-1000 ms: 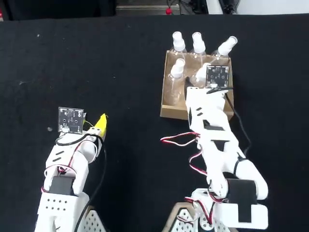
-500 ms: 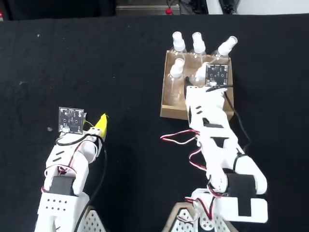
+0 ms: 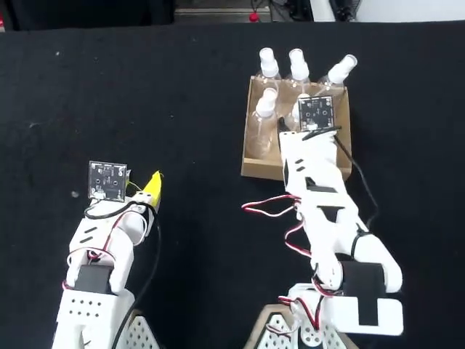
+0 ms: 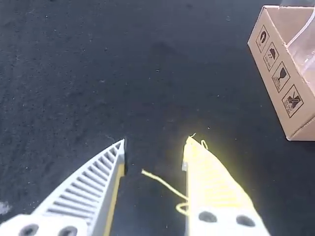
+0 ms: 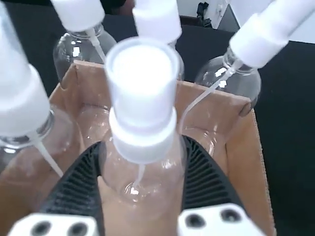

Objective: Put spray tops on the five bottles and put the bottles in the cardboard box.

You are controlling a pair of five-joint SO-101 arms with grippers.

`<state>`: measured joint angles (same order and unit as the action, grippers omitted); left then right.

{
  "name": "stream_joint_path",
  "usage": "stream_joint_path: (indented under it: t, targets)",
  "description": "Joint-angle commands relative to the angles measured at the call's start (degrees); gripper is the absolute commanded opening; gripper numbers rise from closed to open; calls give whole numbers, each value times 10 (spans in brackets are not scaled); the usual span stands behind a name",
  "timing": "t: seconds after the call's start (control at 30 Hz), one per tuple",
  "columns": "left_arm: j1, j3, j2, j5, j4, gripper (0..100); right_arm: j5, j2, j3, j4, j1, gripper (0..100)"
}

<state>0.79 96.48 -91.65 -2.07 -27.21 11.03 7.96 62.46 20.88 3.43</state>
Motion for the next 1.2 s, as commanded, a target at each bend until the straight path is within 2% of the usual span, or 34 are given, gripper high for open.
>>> stream_joint_path:
  t: [0.0, 0.27, 0.8, 0.87, 1.03, 1.17]
  targets:
    - [5, 14, -5, 1, 1, 191, 1, 1, -32, 11, 17, 12]
    - [5, 14, -5, 1, 1, 191, 1, 1, -85, -107, 14, 12]
    - [5, 14, -5, 1, 1, 191, 1, -2, -85, -109, 14, 14]
    - [5, 14, -5, 1, 1, 191, 1, -1, -85, -109, 14, 41]
    - [5, 14, -5, 1, 1, 191, 2, -1, -80, -110, 13, 190]
    - [5, 14, -5, 1, 1, 191, 1, 1, -76, -108, 13, 198]
